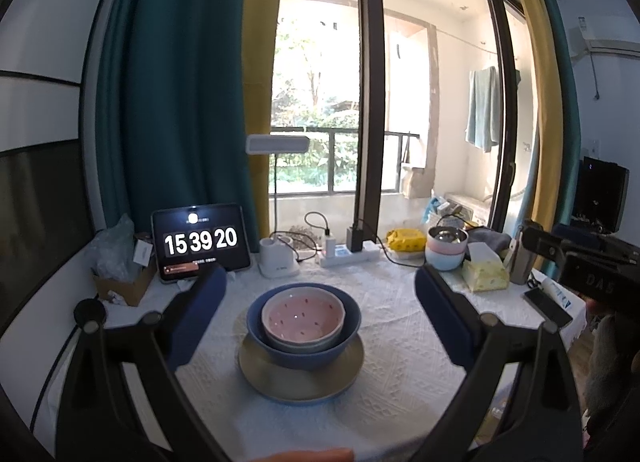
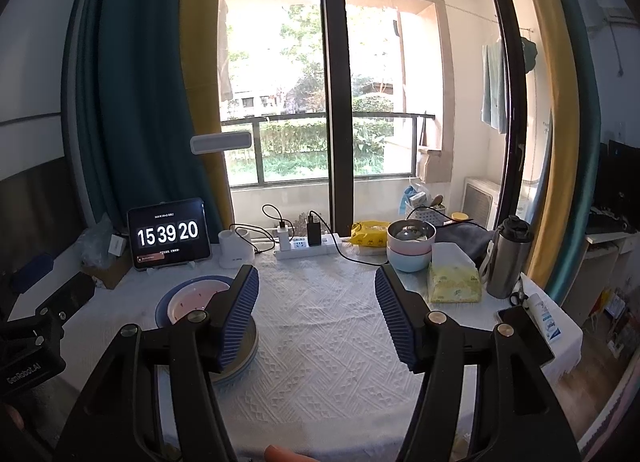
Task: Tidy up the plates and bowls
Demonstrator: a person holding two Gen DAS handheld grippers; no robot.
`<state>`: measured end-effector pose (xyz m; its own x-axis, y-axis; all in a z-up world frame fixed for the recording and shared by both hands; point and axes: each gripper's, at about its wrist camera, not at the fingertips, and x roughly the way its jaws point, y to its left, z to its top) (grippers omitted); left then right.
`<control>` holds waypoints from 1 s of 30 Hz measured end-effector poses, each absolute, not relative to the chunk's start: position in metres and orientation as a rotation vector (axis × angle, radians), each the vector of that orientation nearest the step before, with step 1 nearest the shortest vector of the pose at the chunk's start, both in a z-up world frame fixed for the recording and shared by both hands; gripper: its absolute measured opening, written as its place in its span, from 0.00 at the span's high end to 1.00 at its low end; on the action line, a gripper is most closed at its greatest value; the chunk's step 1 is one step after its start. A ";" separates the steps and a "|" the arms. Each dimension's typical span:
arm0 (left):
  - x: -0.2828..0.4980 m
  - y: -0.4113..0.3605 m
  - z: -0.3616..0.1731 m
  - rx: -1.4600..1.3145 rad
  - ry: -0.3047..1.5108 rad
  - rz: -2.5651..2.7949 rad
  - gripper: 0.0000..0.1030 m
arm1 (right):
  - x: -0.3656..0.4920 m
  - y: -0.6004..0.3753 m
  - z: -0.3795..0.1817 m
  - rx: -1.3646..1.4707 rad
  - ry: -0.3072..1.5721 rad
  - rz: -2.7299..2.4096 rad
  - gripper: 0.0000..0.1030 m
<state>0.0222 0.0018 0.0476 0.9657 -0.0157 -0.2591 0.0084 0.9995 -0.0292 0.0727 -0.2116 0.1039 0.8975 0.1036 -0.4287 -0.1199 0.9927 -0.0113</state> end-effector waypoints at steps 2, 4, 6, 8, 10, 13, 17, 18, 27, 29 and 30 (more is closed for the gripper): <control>0.023 0.002 0.047 -0.026 0.265 -0.011 0.06 | 0.073 -0.212 0.104 -0.038 0.442 0.116 0.38; 0.024 0.001 0.046 -0.024 0.270 -0.011 0.06 | 0.073 -0.212 0.104 -0.037 0.442 0.117 0.38; 0.025 0.001 0.046 -0.023 0.273 -0.010 0.06 | 0.073 -0.212 0.103 -0.035 0.445 0.124 0.38; 0.025 0.000 0.046 -0.024 0.274 -0.010 0.06 | 0.073 -0.212 0.103 -0.037 0.446 0.127 0.38; 0.025 0.000 0.045 -0.023 0.274 -0.010 0.06 | 0.072 -0.211 0.102 -0.040 0.446 0.130 0.38; 0.025 0.000 0.045 -0.023 0.273 -0.010 0.06 | 0.073 -0.211 0.102 -0.040 0.447 0.132 0.38; 0.025 0.000 0.045 -0.023 0.274 -0.010 0.06 | 0.073 -0.212 0.102 -0.039 0.449 0.131 0.38; 0.025 0.000 0.045 -0.024 0.275 -0.011 0.06 | 0.073 -0.212 0.102 -0.037 0.450 0.131 0.38; 0.023 -0.001 0.044 -0.028 0.269 -0.009 0.06 | 0.073 -0.212 0.102 -0.035 0.450 0.137 0.38; 0.023 -0.003 0.044 -0.029 0.270 -0.010 0.06 | 0.073 -0.213 0.102 -0.035 0.449 0.138 0.38; 0.023 -0.003 0.044 -0.029 0.270 -0.010 0.06 | 0.073 -0.213 0.102 -0.035 0.450 0.137 0.38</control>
